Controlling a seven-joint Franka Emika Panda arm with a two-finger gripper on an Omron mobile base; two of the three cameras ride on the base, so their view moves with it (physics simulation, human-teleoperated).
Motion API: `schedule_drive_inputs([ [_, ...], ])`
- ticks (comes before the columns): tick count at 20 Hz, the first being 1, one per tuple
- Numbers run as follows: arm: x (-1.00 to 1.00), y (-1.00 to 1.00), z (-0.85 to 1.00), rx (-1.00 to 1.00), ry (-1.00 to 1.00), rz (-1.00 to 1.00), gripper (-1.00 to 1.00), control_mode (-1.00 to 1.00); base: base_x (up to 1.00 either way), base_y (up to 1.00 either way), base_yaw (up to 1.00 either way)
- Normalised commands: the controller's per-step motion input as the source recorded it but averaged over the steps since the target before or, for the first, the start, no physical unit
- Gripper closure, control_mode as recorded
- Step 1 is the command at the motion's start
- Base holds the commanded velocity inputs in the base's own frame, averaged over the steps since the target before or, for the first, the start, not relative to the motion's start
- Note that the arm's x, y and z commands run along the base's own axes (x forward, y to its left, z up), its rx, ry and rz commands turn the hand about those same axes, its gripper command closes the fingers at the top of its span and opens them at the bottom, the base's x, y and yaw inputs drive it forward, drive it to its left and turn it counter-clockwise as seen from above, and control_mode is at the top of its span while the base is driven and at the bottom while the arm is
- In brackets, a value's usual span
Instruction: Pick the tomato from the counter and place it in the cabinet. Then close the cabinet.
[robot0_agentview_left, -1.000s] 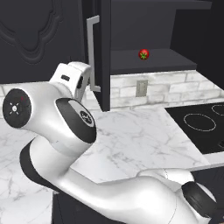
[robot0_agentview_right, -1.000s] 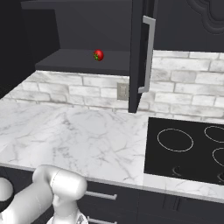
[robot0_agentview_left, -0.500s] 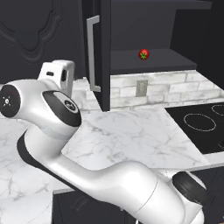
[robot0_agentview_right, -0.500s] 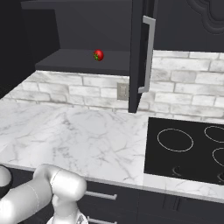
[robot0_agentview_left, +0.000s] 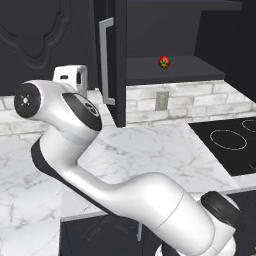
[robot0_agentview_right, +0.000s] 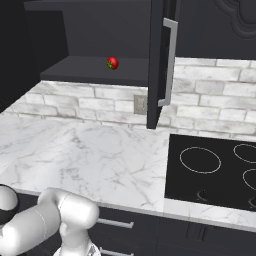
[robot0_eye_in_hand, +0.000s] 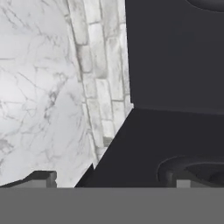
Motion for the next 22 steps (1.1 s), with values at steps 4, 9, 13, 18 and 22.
schedule_drive_inputs([
  [4, 0.25, -0.51, -0.03, -0.02, 0.01, 0.07, -1.00, -1.00, 0.00, 0.00, 0.00],
  [9, 0.00, -0.61, 0.00, -0.01, -0.01, 0.03, -1.00, -1.00, 0.00, 0.00, 0.00],
  [13, -0.31, -0.86, 0.00, 0.00, -0.07, 0.00, -1.00, -1.00, 0.00, 0.00, 0.00],
  [18, -0.34, -1.00, 0.00, 0.00, -0.08, 0.00, -1.00, -1.00, 0.00, 0.00, 0.00],
  [22, 0.20, -1.00, 0.00, 0.00, -0.11, 0.00, -1.00, -1.00, 0.00, 0.00, 0.00],
])
